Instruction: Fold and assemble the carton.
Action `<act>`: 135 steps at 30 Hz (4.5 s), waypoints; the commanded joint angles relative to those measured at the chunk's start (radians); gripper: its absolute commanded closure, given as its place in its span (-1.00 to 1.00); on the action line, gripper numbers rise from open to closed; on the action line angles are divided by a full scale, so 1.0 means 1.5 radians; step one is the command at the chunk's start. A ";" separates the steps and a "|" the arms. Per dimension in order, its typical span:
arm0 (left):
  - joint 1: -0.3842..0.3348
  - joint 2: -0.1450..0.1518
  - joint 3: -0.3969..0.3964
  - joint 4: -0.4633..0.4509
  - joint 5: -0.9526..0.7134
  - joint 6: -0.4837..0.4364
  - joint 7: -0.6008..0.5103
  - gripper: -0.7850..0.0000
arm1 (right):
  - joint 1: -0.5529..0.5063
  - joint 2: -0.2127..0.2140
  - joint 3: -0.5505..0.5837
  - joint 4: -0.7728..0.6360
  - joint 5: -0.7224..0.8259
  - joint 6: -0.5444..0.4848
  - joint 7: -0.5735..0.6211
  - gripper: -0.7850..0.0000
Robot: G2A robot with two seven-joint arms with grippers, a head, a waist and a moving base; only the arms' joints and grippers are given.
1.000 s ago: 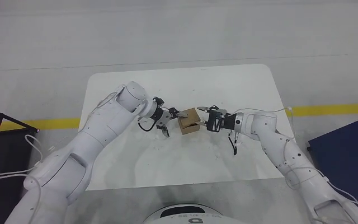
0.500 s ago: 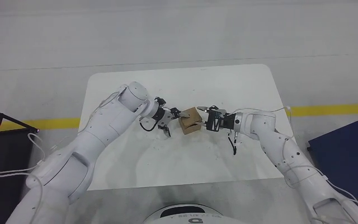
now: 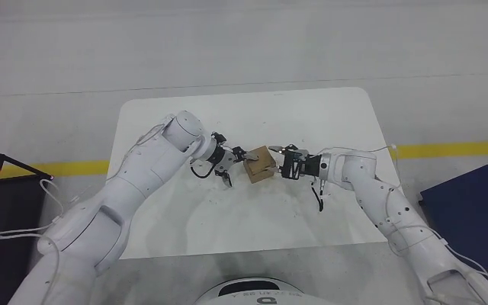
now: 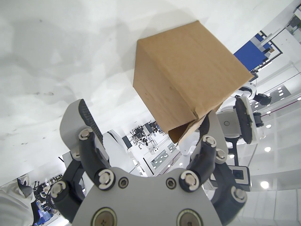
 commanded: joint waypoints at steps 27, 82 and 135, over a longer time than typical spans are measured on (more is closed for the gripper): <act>-0.003 -0.005 -0.005 0.013 0.008 -0.006 -0.006 -1.00 | 0.026 -0.013 -0.012 0.034 0.053 0.025 0.041 -0.35; 0.134 0.071 -0.182 -0.203 -0.003 -0.035 0.145 -1.00 | 0.089 -0.037 -0.058 0.163 0.070 0.013 0.036 -0.45; 0.276 0.123 -0.396 -0.461 0.076 0.019 0.281 -1.00 | -0.064 0.026 0.210 -0.042 0.106 0.111 -0.023 -1.00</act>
